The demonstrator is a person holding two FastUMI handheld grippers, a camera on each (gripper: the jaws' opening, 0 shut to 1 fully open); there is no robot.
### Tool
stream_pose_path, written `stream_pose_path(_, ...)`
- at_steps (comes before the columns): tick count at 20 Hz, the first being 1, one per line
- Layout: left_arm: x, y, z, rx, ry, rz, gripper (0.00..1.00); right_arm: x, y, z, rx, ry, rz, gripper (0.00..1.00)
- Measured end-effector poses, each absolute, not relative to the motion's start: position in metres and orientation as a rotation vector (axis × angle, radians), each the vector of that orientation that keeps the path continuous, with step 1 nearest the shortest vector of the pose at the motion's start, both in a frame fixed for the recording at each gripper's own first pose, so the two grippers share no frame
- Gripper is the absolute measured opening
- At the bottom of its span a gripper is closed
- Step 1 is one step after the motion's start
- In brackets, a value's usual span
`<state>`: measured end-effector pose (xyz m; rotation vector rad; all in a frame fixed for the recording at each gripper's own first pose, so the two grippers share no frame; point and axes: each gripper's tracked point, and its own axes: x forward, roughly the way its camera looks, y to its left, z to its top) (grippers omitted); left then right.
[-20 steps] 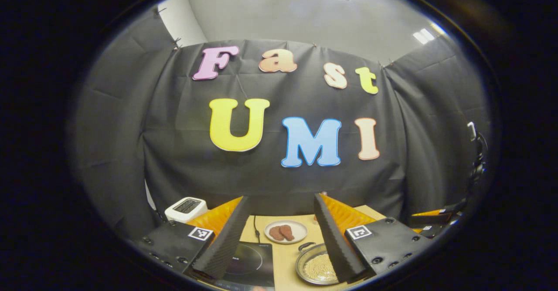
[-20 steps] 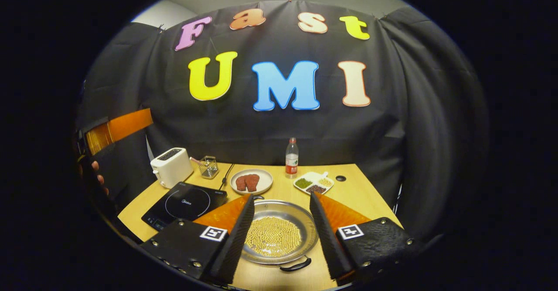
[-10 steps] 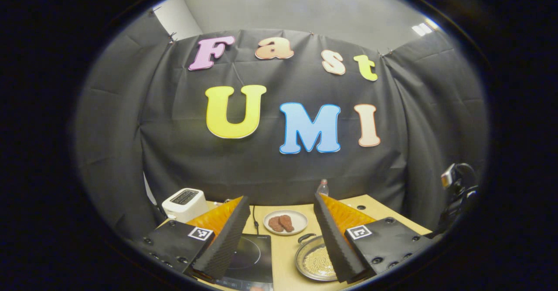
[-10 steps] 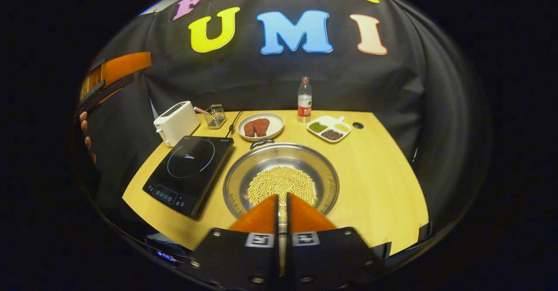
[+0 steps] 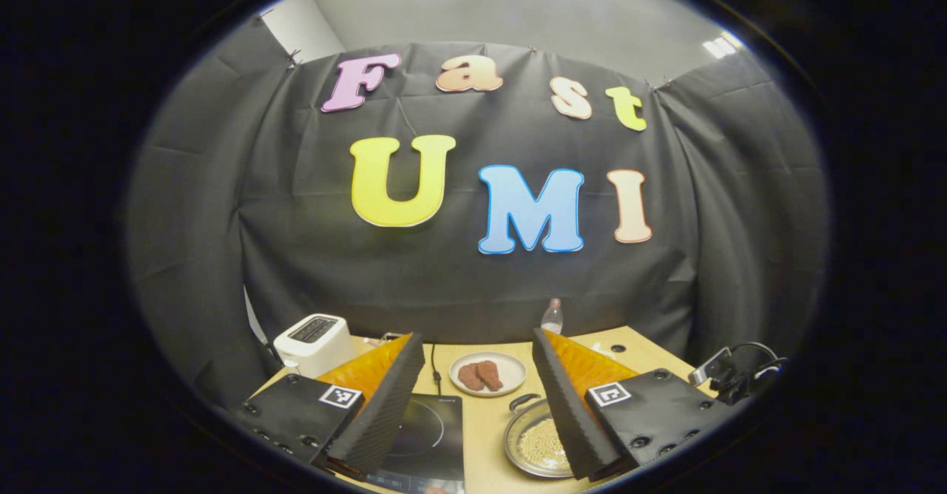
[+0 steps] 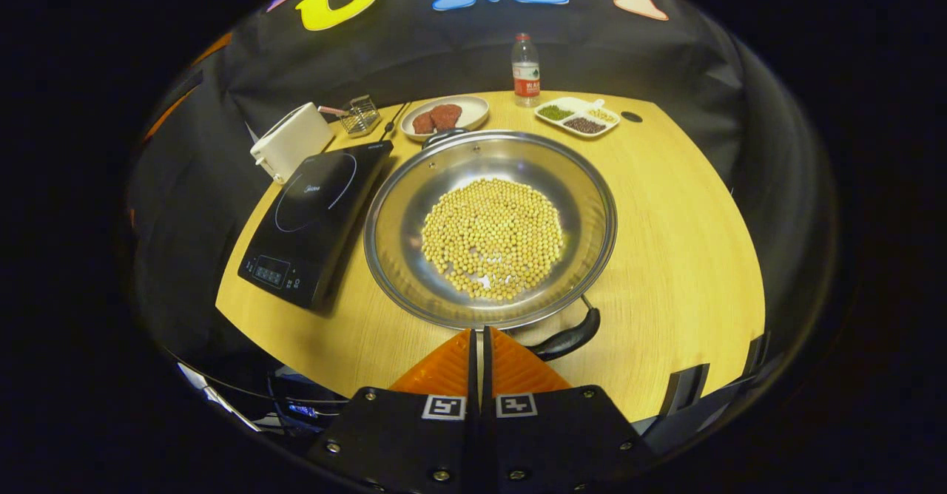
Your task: First push the handle of the pot to place it horizontally, then grasp the pot with both hands and set it on the induction cooktop.
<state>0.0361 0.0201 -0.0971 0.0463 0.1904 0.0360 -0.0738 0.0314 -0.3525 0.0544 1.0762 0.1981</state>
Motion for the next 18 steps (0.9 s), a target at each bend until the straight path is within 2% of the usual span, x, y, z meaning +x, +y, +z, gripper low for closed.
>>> stream_pose_path(6,0.041,0.028,-0.101,0.049,0.208,0.051,0.94,-0.076,0.029,-0.38,0.056,1.154,0.17,0.01)
stream_pose_path(12,0.044,0.023,-0.103,0.05,0.213,0.052,0.96,-0.074,0.023,-0.384,0.044,1.153,0.151,0.01)
stream_pose_path(18,0.048,0.016,-0.099,0.061,0.199,0.041,0.94,-0.066,-0.002,-0.384,0.045,1.14,0.087,0.01)
